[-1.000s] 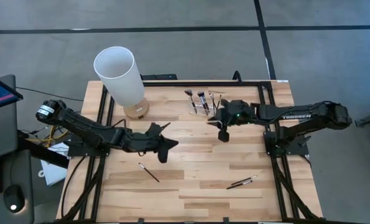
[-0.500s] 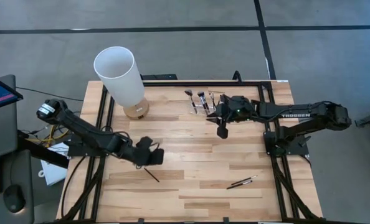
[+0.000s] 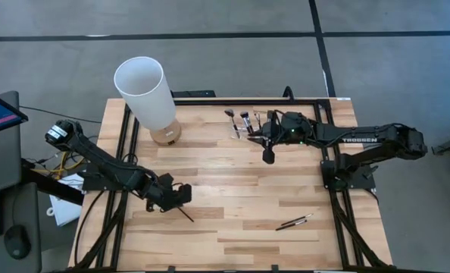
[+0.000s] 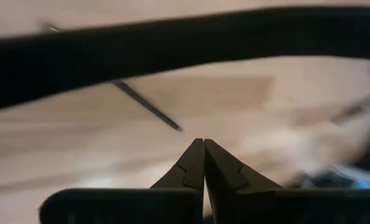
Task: Put items in baskets/containers
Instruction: Put the black eyeshadow brush into the transparent organizer
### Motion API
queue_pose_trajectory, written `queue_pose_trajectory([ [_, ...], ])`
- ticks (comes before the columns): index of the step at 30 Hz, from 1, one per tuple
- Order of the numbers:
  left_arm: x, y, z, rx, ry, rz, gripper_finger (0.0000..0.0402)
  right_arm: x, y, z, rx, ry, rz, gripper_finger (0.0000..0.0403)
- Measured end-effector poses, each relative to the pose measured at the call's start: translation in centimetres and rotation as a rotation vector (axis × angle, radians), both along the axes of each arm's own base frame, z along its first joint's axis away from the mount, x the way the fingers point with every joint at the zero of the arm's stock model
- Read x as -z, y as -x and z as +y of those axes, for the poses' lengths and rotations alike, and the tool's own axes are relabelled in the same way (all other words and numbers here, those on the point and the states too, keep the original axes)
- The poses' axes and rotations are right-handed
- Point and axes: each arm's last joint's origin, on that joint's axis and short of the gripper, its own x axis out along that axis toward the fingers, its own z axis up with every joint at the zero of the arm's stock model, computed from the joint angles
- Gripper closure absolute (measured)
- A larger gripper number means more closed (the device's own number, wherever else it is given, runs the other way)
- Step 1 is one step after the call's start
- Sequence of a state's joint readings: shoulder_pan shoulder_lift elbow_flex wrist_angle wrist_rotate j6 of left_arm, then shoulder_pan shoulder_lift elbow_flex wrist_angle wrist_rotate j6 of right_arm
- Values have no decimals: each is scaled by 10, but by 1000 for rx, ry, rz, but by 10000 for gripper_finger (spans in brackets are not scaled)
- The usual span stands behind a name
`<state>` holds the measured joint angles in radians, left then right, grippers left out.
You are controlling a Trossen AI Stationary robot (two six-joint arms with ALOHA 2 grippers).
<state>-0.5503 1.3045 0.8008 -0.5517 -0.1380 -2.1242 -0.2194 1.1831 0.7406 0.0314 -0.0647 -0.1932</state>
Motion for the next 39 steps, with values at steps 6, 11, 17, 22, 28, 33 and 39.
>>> queue_pose_trajectory([
  [6, 9, 14, 6, -21, -82, 170, 395, 0, 2, -9, 11, -13, -3, 347],
  [11, 18, 9, 5, -10, -108, 202, 391, 0, 3, -13, 21, -17, -4, 347],
  [17, 19, 6, 0, 226, -162, 158, 336, 0, 3, -13, 18, -17, -8, 347],
  [22, 19, 5, -1, 514, -234, 119, 287, 0, 3, -13, 18, -16, -10, 347],
  [28, 19, -2, 12, 644, -315, 98, 275, 11, -7, -16, 21, -29, 20, 347],
  [33, 17, -11, 21, 791, -334, 33, 291, 35, -25, -22, 21, -35, 57, 347],
  [39, 17, -16, 29, 768, -345, 15, 306, 44, -38, -36, 55, -21, 10, 347],
])
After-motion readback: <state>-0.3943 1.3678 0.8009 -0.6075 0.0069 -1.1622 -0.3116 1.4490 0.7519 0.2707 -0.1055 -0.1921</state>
